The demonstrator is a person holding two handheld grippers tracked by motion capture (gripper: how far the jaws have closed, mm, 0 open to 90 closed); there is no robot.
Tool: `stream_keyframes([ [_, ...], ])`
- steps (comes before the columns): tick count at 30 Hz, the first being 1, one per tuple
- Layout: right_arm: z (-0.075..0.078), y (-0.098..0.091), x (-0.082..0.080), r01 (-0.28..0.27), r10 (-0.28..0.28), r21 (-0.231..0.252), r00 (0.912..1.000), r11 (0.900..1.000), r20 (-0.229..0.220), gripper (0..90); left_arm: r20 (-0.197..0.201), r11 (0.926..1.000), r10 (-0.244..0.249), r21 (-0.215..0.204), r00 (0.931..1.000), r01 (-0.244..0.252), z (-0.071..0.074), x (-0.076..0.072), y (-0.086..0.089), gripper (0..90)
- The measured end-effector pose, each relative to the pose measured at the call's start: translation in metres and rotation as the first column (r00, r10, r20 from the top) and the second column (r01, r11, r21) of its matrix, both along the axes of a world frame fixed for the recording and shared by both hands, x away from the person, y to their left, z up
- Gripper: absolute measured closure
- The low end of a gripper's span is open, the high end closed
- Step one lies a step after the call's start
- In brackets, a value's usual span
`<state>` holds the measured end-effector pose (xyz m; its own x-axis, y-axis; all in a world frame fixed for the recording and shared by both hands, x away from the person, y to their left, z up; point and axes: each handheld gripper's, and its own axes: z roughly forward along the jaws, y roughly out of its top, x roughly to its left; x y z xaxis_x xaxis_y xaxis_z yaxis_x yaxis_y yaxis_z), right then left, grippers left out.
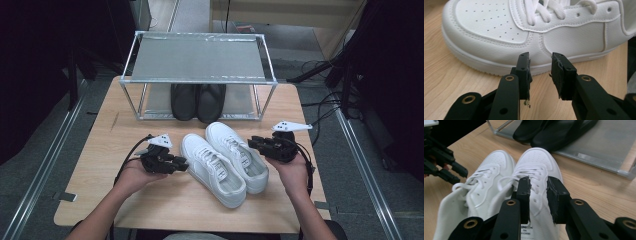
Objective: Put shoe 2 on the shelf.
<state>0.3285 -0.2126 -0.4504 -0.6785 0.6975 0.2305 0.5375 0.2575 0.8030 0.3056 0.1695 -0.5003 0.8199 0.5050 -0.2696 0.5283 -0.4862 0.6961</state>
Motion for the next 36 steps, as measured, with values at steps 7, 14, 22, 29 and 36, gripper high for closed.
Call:
stream_keyframes([
  [7, 0.005, 0.011, -0.014, -0.038, 0.038, 0.0, 0.9992, 0.9993, 0.013, 65.3, -0.011, 0.9992, 0.039, 0.008, 0.9992, -0.039, 0.003, 0.003, 0.01, 59.4],
  [14, 0.002, 0.025, -0.023, -0.069, 0.069, -0.013, 0.9976, 0.9975, 0.005, 56.0, -0.028, 0.998, 0.064, 0.005, 0.9976, -0.064, 0.002, 0.006, 0.017, 55.5],
  [22, -0.009, 0.038, -0.028, -0.089, 0.087, -0.035, 0.9955, 0.9955, -0.038, 44.7, -0.025, 0.9966, 0.082, -0.003, 0.9963, -0.082, 0.002, 0.007, 0.022, 53.4],
  [29, -0.018, 0.054, -0.031, -0.111, 0.108, -0.073, 0.9928, 0.9911, -0.052, 39.5, -0.019, 0.9948, 0.101, -0.009, 0.9947, -0.102, 0.002, 0.009, 0.028, 52.0],
  [36, -0.021, 0.058, -0.033, -0.106, 0.103, -0.099, 0.994, 0.9894, -0.035, 41.8, -0.014, 0.9912, 0.131, -0.015, 0.9913, -0.131, 0.003, 0.01, 0.035, 51.1],
])
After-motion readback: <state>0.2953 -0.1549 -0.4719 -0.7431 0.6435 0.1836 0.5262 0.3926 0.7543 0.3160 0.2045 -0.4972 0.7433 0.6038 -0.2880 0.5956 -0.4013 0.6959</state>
